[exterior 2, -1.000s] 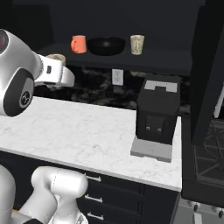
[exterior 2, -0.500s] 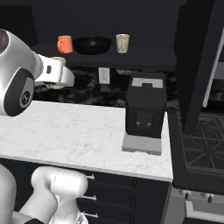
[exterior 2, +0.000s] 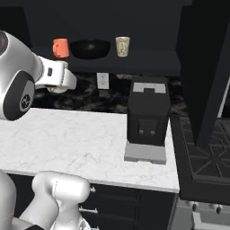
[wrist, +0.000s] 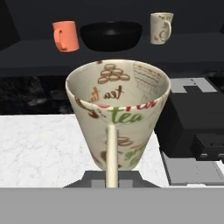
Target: Gather all objects into one cabinet and sort the glasses and bowls to opposite sides.
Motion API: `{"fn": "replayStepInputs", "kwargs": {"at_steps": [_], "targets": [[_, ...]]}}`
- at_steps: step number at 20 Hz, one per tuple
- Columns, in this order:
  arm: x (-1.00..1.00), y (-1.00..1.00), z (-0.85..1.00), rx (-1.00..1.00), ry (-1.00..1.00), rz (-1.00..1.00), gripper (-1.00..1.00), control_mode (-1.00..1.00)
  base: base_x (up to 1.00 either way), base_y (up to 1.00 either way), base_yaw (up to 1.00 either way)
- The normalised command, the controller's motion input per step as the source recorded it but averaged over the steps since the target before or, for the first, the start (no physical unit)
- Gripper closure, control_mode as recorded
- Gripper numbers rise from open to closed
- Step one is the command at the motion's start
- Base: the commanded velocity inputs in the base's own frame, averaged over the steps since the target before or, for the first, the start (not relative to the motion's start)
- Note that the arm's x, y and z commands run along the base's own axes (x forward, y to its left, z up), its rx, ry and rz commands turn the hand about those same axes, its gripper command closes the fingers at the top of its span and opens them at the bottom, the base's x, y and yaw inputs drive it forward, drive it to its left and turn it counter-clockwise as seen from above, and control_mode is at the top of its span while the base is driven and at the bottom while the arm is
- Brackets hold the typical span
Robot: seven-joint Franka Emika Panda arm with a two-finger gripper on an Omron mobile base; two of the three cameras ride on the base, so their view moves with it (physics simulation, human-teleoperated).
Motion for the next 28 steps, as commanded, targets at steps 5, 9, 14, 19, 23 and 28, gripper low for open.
{"fn": "replayStepInputs", "kwargs": {"at_steps": [5, 9, 14, 19, 23, 28], "targets": [[0.0, 0.0, 0.0, 0.0, 0.0, 0.0, 1.0, 1.0, 0.67, 0.05, 0.02], [0.0, 0.0, 0.0, 0.0, 0.0, 0.0, 1.0, 1.0, 0.65, 0.0, 0.01], [0.0, 0.0, 0.0, 0.0, 0.0, 0.0, 1.0, 1.0, 0.5, 0.0, 0.0], [0.0, 0.0, 0.0, 0.0, 0.0, 0.0, 1.0, -1.0, 0.31, 0.0, 0.0], [0.13, -0.09, 0.0, 0.0, 0.07, -0.02, 1.0, -1.0, 0.0, 0.0, 0.0], [0.41, -0.3, 0.0, 0.0, 0.21, -0.12, 1.0, -1.0, 0.0, 0.0, 0.0]]}}
